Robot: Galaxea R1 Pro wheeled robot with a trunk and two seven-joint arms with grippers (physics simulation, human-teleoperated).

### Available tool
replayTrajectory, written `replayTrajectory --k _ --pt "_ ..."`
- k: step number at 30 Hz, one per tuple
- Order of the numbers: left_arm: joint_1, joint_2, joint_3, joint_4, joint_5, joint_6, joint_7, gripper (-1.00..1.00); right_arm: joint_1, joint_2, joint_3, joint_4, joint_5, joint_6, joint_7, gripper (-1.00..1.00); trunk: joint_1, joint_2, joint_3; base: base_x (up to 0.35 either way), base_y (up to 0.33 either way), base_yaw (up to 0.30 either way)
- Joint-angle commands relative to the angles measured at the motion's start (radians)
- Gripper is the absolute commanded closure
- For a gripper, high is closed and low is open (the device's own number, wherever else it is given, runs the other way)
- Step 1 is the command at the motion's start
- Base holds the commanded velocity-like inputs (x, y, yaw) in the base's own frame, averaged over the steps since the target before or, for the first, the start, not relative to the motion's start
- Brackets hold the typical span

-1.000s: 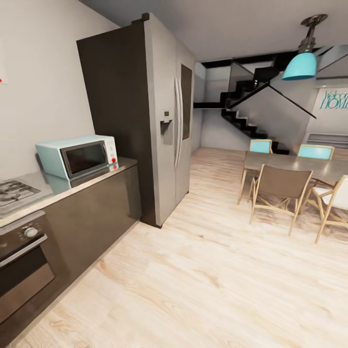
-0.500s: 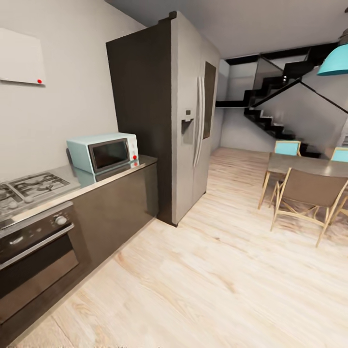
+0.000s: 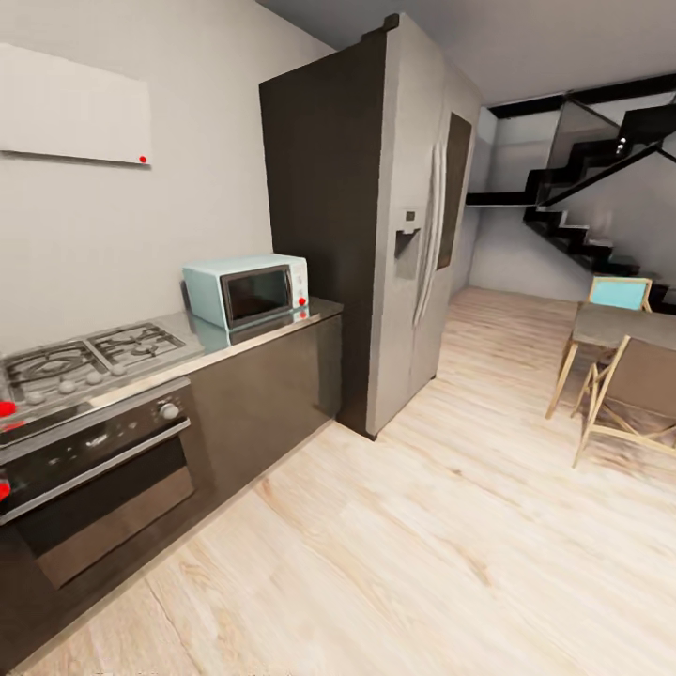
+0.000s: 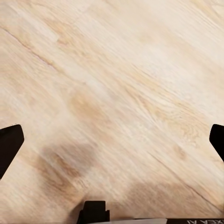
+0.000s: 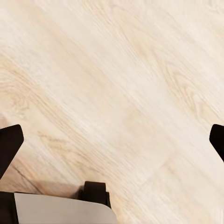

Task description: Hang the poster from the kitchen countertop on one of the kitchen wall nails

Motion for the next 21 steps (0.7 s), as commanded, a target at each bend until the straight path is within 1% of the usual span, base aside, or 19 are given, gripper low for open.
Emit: replayTrajectory --k 1,21 --pt "0.0 0.0 0.001 -0.001 -0.001 -0.002 0.0 -1.0 0.0 0.0 0.001 0.0 0.008 -0.002 -0.001 -1.0 0.0 0.0 -0.001 0.0 0.0 0.268" --pt "0.0 0.001 0.005 -0.001 0.0 -0.003 0.001 -1.0 0.0 0.001 0.002 0.002 0.008 -0.002 -0.002 -1.0 0.0 0.0 -0.011 0.0 0.0 0.268"
